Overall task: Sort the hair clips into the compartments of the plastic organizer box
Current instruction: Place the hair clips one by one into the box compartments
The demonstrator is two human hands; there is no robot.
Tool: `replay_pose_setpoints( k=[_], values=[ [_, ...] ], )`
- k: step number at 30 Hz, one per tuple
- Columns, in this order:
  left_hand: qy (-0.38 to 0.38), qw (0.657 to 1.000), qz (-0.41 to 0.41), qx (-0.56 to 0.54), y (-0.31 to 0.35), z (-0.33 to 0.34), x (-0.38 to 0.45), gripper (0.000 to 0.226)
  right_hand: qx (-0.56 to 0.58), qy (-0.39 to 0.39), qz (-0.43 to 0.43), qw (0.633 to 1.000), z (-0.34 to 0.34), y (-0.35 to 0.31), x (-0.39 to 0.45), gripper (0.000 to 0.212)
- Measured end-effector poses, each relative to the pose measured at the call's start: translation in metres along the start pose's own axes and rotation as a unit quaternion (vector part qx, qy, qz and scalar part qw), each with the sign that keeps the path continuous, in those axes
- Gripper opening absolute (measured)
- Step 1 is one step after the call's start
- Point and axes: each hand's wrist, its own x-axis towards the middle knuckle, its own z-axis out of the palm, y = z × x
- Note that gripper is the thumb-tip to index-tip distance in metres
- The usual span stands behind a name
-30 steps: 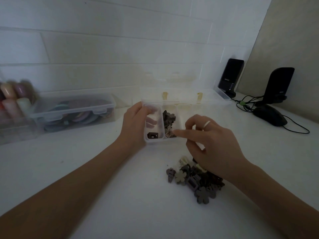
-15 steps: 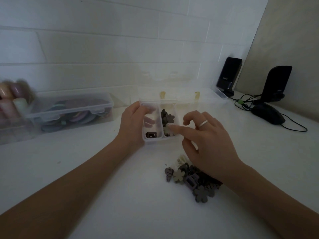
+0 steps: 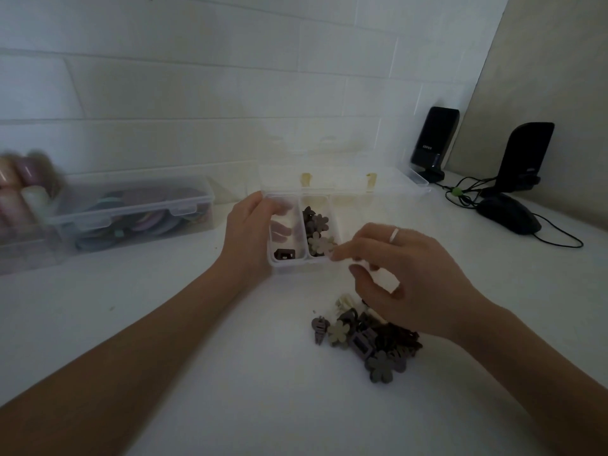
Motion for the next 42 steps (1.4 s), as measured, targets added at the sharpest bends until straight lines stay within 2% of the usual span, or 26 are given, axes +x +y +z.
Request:
replay_pose_setpoints(
  k=[4, 10, 15, 18, 23, 27, 29, 31, 35, 42],
  values=[
    [0.001, 1.000, 0.001, 0.004, -0.001, 0.000, 0.000, 0.034, -0.024, -0.093, 0.011, 0.995, 0.003, 0.003, -0.005, 0.024],
    [0.006, 1.000, -0.008, 0.010, -0.001, -0.001, 0.000, 0.020, 0.003, -0.126, 0.040, 0.991, 0.010, 0.005, -0.004, 0.022],
    [0.007, 1.000, -0.005, 0.009, 0.000, -0.001, -0.001, 0.021, 0.027, -0.193, 0.047, 0.980, 0.005, 0.010, -0.003, 0.026],
    [0.005, 1.000, 0.000, 0.011, 0.001, -0.001, -0.002, 0.033, 0.051, -0.206, 0.060, 0.975, 0.004, 0.011, -0.004, 0.020],
    [0.004, 1.000, -0.003, 0.014, 0.002, -0.001, -0.001, 0.034, 0.097, -0.161, 0.093, 0.978, 0.002, 0.009, -0.004, 0.009],
    [-0.005, 1.000, -0.017, -0.002, 0.005, -0.004, 0.001, 0.007, 0.184, 0.011, 0.132, 0.974, -0.002, 0.011, -0.002, 0.008],
    [-0.007, 1.000, -0.021, -0.007, 0.008, -0.006, 0.002, 0.010, 0.187, 0.101, 0.160, 0.964, -0.003, 0.014, -0.003, 0.009],
    [-0.007, 1.000, -0.025, -0.013, 0.010, -0.007, 0.003, 0.016, 0.172, 0.147, 0.192, 0.955, -0.001, 0.020, -0.004, 0.014],
    [-0.013, 0.999, -0.031, -0.013, 0.012, -0.012, 0.004, 0.027, 0.136, 0.163, 0.217, 0.953, 0.004, 0.025, -0.007, 0.016],
    [-0.016, 0.998, -0.054, -0.031, 0.018, -0.011, 0.002, 0.027, 0.083, 0.148, 0.211, 0.963, 0.011, 0.017, -0.009, 0.018]
  ],
)
